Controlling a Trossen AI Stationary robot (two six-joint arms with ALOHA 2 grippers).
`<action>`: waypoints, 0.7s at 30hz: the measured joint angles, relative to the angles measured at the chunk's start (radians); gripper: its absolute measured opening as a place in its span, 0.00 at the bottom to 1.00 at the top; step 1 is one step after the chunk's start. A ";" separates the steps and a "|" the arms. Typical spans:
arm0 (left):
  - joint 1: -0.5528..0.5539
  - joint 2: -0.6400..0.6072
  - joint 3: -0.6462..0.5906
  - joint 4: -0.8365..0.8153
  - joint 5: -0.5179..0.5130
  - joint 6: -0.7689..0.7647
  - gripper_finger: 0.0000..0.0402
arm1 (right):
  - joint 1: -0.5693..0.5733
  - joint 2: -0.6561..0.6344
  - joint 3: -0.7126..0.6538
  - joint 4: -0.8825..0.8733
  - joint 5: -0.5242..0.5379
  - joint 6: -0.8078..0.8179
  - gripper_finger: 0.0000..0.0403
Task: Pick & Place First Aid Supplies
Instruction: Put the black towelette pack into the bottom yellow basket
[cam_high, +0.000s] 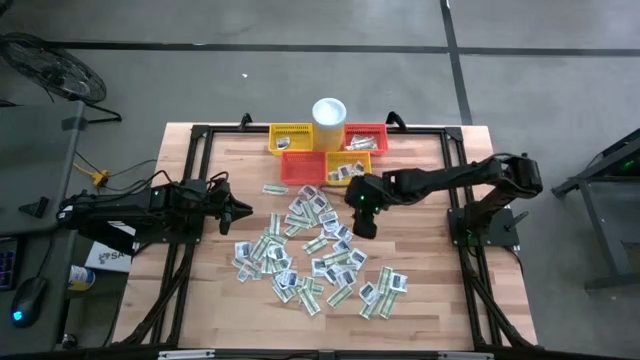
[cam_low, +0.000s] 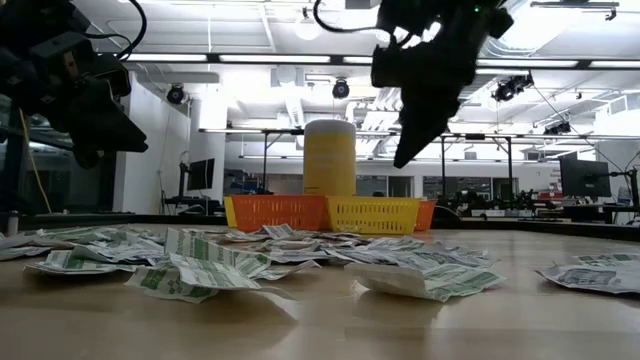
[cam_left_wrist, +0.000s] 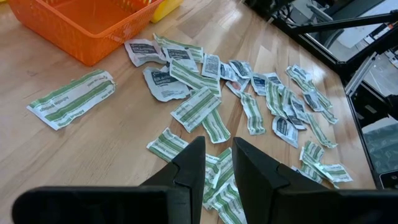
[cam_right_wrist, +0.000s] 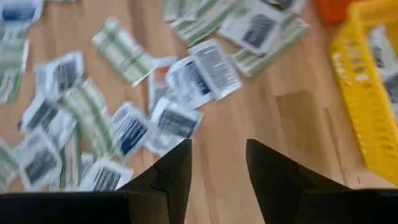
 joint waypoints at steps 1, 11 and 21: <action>0.000 0.000 0.000 0.000 0.000 0.000 0.20 | 0.012 0.003 0.000 -0.001 0.009 -0.018 0.36; 0.000 0.000 0.000 0.000 0.000 0.000 0.20 | 0.102 0.092 0.000 0.007 0.020 -0.267 0.36; 0.000 0.000 0.000 0.000 0.000 0.000 0.20 | 0.098 0.171 0.004 0.073 0.003 0.049 0.35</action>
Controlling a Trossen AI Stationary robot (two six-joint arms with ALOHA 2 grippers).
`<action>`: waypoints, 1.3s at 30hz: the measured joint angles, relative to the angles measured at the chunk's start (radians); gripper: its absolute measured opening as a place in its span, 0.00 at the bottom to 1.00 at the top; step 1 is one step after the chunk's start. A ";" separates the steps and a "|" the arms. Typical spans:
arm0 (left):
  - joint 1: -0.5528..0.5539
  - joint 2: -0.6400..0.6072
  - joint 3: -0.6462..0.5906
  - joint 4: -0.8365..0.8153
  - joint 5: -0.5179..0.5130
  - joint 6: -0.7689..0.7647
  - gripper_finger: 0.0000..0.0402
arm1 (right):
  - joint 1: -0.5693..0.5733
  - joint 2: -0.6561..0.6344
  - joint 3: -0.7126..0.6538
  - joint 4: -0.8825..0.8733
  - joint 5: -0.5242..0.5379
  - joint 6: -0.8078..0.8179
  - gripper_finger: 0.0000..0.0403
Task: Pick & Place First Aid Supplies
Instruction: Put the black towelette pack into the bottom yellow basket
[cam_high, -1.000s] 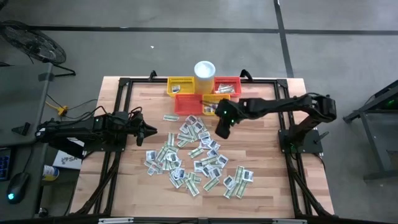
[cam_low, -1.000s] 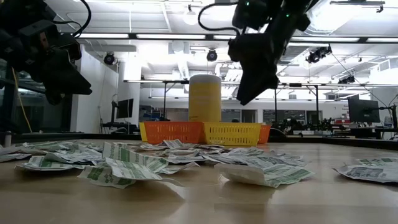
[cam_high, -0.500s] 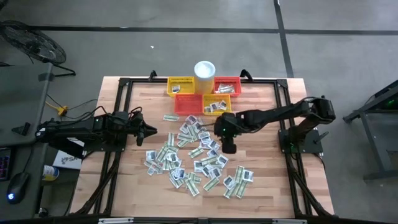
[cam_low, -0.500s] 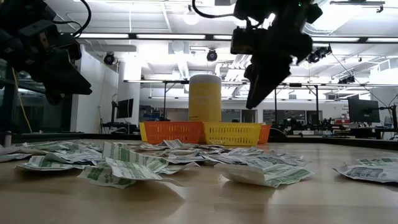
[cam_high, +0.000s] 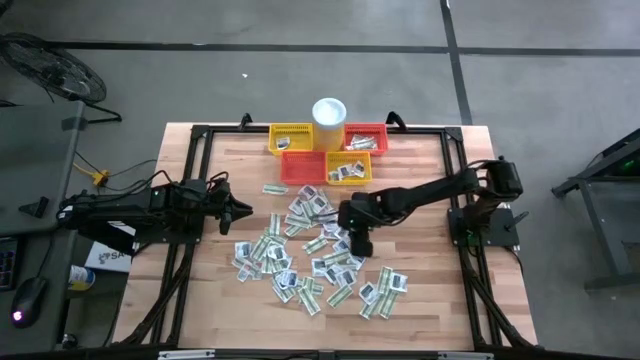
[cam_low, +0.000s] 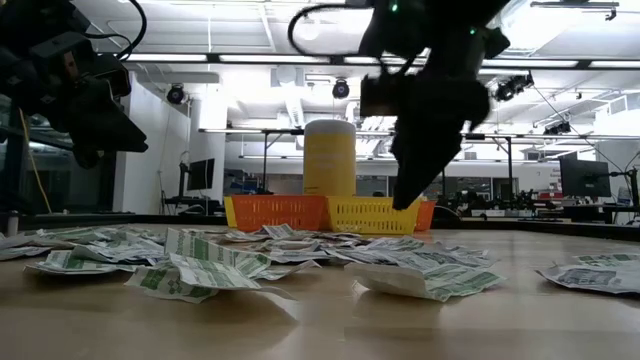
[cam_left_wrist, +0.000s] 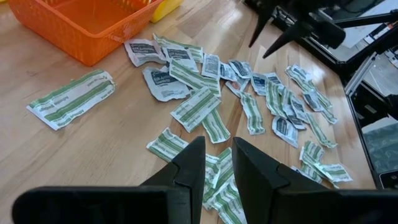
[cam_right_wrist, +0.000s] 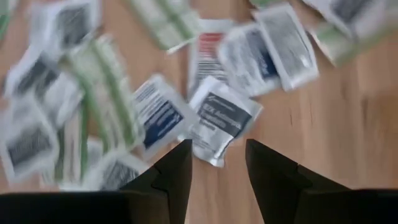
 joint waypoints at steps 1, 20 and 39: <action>0.000 0.000 0.000 0.000 0.000 0.000 0.20 | -0.004 0.006 0.000 -0.002 -0.006 0.075 0.35; 0.000 0.000 0.000 0.000 0.000 0.000 0.20 | -0.006 0.076 0.000 0.005 -0.006 0.414 0.32; 0.000 0.000 0.000 0.000 0.000 0.000 0.20 | -0.007 0.131 0.003 0.020 -0.035 0.438 0.03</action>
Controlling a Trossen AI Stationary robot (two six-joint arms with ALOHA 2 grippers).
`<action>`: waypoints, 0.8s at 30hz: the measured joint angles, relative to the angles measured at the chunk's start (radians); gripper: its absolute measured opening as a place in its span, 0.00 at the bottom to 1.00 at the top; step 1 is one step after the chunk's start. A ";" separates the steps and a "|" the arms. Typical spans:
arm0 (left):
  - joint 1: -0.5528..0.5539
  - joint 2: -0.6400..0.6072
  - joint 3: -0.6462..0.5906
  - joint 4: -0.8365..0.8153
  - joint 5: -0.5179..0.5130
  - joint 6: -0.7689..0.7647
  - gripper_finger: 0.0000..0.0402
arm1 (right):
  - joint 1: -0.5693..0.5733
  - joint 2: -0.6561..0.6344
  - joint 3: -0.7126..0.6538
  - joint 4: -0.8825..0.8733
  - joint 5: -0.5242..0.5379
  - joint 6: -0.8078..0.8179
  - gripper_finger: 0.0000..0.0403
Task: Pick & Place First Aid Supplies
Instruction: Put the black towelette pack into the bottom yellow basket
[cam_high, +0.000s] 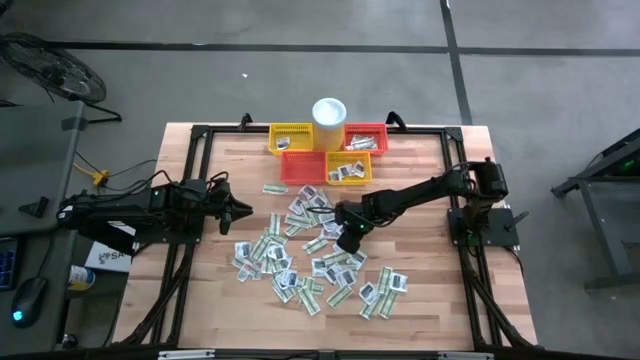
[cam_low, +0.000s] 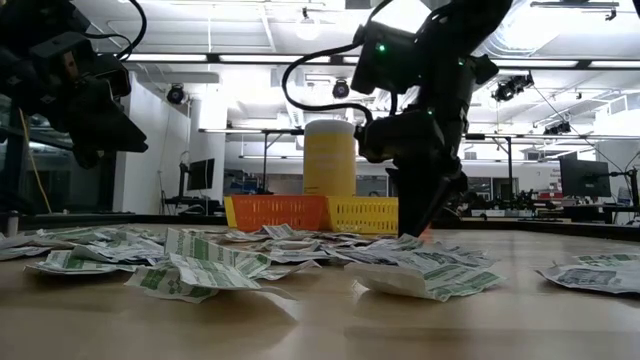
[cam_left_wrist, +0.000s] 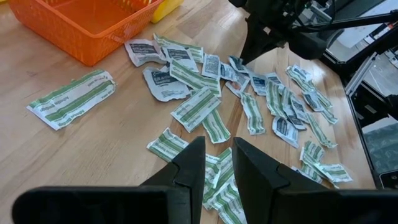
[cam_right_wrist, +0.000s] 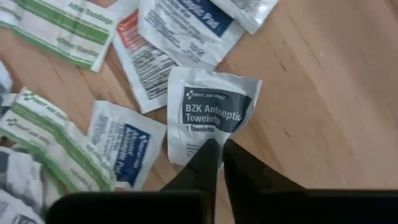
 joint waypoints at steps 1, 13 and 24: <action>0.000 0.000 0.000 0.000 0.000 0.000 0.20 | 0.000 0.000 0.000 0.002 -0.001 0.000 0.02; 0.000 0.000 0.000 0.000 0.000 0.000 0.20 | -0.009 -0.070 0.114 -0.145 0.023 0.012 0.01; 0.000 0.000 0.000 0.000 0.000 0.000 0.20 | -0.137 -0.117 0.308 -0.444 0.165 -0.217 0.00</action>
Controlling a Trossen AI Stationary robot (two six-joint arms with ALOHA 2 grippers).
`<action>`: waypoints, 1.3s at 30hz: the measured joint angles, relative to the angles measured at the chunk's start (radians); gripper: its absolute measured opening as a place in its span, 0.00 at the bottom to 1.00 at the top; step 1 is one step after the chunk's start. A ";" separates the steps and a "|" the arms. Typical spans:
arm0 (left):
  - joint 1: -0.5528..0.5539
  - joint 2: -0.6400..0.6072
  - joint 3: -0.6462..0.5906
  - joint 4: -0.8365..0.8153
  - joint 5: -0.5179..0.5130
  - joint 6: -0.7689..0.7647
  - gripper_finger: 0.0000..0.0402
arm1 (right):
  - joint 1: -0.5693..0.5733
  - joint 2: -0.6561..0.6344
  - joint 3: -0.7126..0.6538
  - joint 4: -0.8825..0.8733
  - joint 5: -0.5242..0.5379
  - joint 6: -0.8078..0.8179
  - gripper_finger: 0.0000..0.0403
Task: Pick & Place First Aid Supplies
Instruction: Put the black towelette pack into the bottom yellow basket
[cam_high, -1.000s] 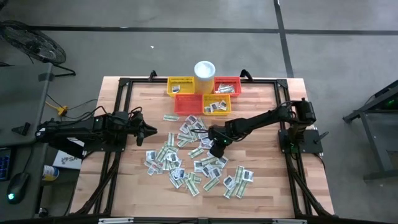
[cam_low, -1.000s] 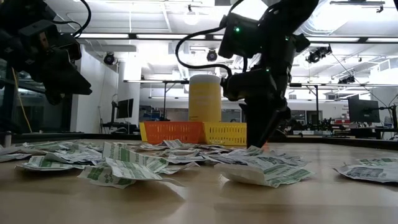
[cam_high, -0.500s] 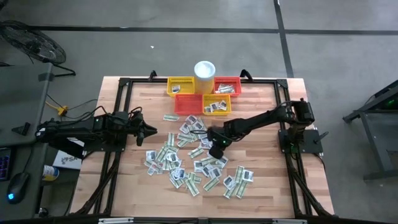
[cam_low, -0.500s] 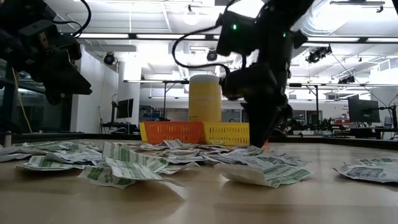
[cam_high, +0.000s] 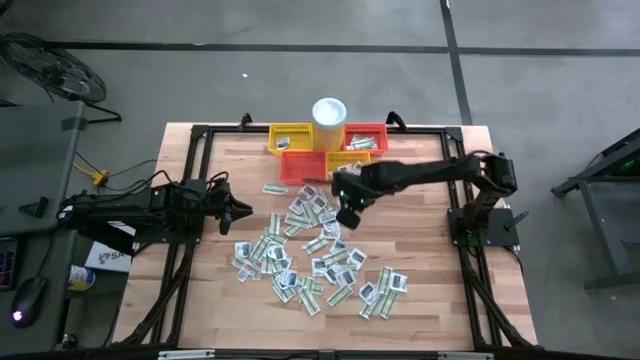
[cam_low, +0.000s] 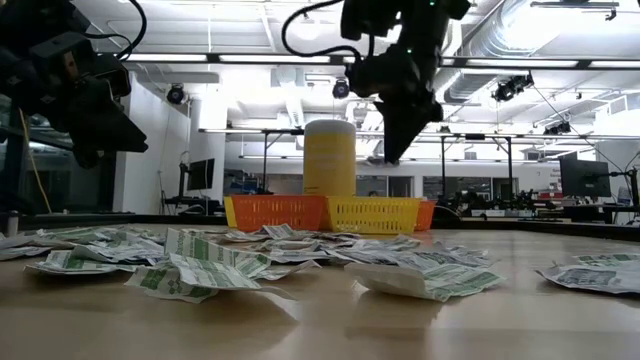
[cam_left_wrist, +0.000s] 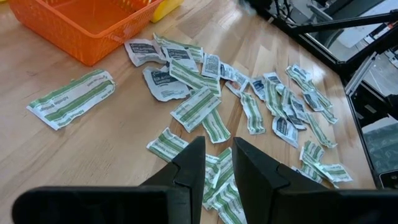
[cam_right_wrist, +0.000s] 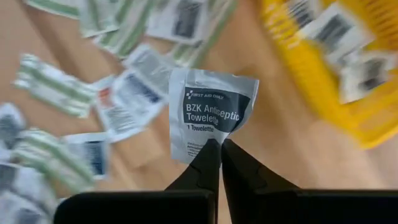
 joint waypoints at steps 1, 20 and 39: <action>0.000 0.000 0.000 0.000 0.000 0.000 0.20 | -0.018 -0.001 0.010 -0.010 0.011 -0.044 0.00; 0.000 0.000 0.000 0.000 0.000 0.000 0.20 | -0.340 0.007 0.014 -0.029 0.072 -0.792 0.00; 0.000 0.000 0.000 0.000 0.000 0.000 0.20 | -0.357 0.103 0.014 0.057 0.058 -1.053 0.09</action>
